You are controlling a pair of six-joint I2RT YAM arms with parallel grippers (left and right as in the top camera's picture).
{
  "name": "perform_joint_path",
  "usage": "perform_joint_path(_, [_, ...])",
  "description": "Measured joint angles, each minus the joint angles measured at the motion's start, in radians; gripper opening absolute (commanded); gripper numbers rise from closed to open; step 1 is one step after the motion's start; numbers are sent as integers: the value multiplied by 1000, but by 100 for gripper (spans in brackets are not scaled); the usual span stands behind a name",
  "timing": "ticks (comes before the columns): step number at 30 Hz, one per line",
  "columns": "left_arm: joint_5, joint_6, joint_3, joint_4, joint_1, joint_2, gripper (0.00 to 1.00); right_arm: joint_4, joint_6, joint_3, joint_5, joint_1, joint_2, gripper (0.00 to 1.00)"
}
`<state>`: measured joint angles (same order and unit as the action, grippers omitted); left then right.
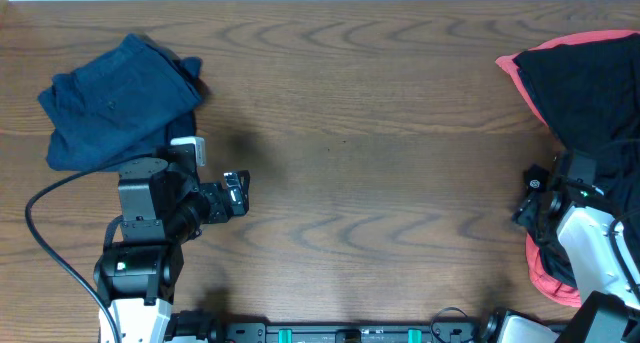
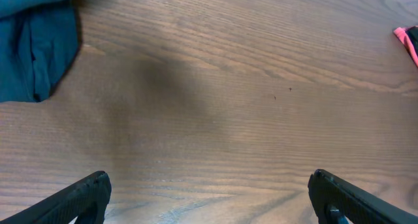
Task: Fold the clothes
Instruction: 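Reach the right gripper into the black clothing pile and grasp a black shirt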
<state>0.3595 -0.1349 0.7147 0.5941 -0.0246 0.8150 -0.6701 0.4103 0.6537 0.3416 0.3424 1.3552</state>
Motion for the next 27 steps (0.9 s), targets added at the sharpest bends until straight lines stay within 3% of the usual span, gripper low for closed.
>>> perform_joint_path(13, [0, 0, 0, 0, 0, 0, 98, 180, 1, -109, -34, 2, 0, 78])
perform_joint_path(27, [0, 0, 0, 0, 0, 0, 98, 208, 6, -121, -65, 2, 0, 44])
